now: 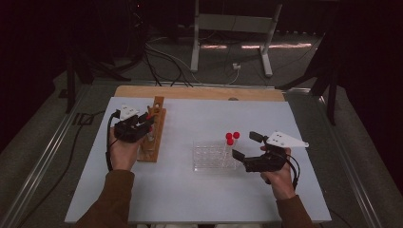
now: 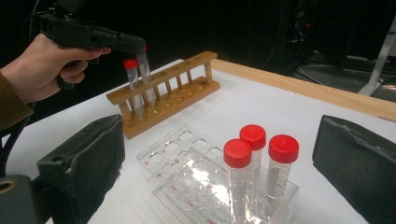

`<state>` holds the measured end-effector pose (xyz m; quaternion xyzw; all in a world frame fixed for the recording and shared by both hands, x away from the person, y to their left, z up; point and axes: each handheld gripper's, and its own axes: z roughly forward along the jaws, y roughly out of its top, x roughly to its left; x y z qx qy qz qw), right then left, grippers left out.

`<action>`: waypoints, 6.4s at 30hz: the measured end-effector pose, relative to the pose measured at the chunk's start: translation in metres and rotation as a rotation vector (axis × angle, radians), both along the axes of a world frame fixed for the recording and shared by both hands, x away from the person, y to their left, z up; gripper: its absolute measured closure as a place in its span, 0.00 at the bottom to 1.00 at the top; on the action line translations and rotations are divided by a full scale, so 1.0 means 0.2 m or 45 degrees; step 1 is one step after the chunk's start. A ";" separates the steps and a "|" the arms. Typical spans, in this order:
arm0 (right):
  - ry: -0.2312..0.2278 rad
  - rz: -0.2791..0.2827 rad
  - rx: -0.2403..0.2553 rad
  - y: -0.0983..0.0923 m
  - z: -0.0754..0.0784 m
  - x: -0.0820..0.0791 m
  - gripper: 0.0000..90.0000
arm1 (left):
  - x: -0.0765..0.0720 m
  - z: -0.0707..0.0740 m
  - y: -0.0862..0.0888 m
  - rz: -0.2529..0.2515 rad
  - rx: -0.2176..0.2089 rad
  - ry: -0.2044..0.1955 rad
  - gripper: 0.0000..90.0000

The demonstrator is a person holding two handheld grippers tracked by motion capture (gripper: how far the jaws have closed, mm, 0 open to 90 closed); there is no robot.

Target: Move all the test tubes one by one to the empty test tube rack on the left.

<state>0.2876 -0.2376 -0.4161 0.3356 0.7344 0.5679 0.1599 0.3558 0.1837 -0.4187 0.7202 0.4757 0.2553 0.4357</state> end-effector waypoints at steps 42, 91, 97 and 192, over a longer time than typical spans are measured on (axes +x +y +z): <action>0.004 -0.034 0.010 -0.02 -0.02 0.01 0.02 | -0.04 -0.02 0.04 -0.016 -0.128 -0.021 0.54; 0.045 -0.096 -0.237 0.01 -0.30 0.23 0.77 | -0.33 0.01 -0.05 -0.138 -0.335 -0.147 0.01; 0.030 -0.085 -0.245 0.03 -0.32 0.24 0.81 | -0.33 0.01 -0.05 -0.138 -0.339 -0.145 0.01; 0.053 0.228 -0.169 0.25 -0.05 -0.01 0.82 | -0.34 0.09 -0.77 -0.671 -0.183 -0.021 0.69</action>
